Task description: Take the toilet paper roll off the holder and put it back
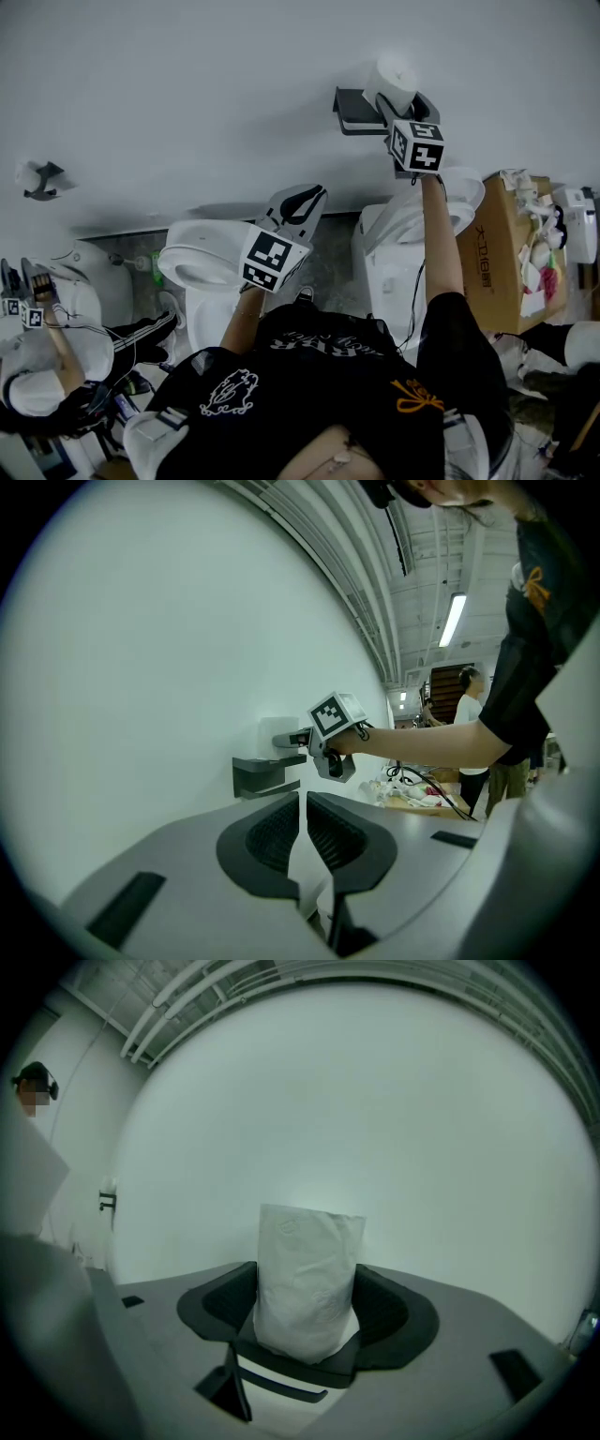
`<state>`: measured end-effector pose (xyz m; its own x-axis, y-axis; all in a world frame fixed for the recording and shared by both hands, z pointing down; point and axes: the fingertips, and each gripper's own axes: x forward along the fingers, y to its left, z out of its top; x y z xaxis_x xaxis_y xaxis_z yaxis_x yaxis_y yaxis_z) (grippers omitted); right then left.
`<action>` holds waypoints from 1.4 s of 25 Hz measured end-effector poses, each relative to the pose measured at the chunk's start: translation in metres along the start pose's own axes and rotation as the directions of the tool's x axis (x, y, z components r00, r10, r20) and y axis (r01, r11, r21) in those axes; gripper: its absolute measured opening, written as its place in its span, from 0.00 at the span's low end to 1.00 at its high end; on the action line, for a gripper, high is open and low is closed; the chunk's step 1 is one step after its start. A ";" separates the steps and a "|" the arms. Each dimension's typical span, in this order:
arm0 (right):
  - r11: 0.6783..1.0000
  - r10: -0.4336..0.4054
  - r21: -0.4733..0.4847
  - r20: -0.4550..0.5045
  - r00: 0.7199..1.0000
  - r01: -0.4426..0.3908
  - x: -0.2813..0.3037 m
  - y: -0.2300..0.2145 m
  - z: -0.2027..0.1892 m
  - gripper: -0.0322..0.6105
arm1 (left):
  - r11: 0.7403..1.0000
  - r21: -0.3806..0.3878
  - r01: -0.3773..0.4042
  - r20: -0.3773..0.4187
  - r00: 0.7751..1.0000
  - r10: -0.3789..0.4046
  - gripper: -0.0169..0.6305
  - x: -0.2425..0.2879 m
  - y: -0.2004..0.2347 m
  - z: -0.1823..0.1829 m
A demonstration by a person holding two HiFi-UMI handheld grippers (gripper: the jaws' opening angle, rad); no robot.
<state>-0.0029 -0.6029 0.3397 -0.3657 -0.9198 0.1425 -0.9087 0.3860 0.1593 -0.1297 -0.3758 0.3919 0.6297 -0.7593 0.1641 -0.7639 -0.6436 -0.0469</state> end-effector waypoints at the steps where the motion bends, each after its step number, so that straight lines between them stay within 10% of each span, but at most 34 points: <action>1: 1.000 0.015 -0.006 -0.010 1.000 -0.015 -0.003 0.001 0.000 0.54 | 1.000 0.003 0.002 -0.001 1.000 -0.002 0.07 0.000 -0.002 0.000; 24: 0.967 0.172 0.181 0.048 0.984 -0.177 -0.176 0.053 -0.050 0.45 | 1.000 0.015 -0.007 -0.008 1.000 0.007 0.07 -0.004 -0.079 0.011; 35: 0.924 0.216 0.318 0.023 0.976 -0.212 -0.317 0.065 -0.100 0.37 | 1.000 -0.007 -0.016 -0.006 1.000 0.016 0.07 -0.034 -0.180 0.013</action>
<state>0.0742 -0.2796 0.4022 -0.5576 -0.8163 0.1508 -0.8263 0.5287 -0.1940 -0.0116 -0.2350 0.3817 0.6163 -0.7690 0.1697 -0.7749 -0.6306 -0.0431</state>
